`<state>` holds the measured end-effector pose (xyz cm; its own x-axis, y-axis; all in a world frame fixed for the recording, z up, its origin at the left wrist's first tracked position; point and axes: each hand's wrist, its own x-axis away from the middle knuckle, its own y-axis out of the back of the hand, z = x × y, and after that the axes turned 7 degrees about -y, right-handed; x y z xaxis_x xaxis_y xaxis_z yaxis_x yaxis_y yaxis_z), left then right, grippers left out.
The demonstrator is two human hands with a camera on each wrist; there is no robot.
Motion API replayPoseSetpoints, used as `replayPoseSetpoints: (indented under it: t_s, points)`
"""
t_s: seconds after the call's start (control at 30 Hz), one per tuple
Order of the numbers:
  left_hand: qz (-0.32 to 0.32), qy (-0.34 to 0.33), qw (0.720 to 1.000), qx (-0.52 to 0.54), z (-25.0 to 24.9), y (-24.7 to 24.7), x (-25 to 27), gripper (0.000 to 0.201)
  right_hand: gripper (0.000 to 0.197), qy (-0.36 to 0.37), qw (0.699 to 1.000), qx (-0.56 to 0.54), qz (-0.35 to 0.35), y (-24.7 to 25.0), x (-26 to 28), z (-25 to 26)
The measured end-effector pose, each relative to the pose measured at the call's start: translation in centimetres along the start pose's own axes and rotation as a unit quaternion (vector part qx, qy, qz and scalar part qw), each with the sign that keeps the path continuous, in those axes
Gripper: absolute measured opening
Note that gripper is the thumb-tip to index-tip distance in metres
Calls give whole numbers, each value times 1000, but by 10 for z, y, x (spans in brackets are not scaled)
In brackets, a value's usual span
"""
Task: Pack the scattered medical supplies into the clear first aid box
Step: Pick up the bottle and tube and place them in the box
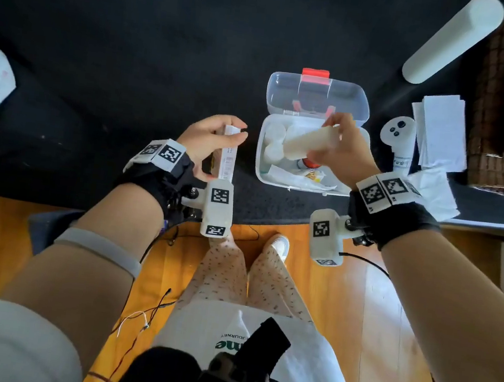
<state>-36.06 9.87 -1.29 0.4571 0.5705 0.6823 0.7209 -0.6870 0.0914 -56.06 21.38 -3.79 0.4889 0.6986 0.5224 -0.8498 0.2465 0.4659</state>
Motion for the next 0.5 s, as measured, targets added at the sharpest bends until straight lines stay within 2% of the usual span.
replayPoseSetpoints:
  t_s: [0.07, 0.13, 0.3, 0.5]
  points:
    - [3, 3, 1000, -8, 9, 1, 0, 17, 46, -51, 998, 17, -25, -2, -5, -13]
    - [5, 2, 1000, -12, 15, 3, -1, 19, 45, -76, 997, 15, -19, -7, -9, -20]
    - [8, -7, 1000, -8, 22, 7, -4, 25, 46, -52, 993, 86, -57, -19, -15, -19]
    - [19, -25, 999, -23, 26, 11, -13, 34, 44, -18, 974, 226, -16, -36, -28, -15]
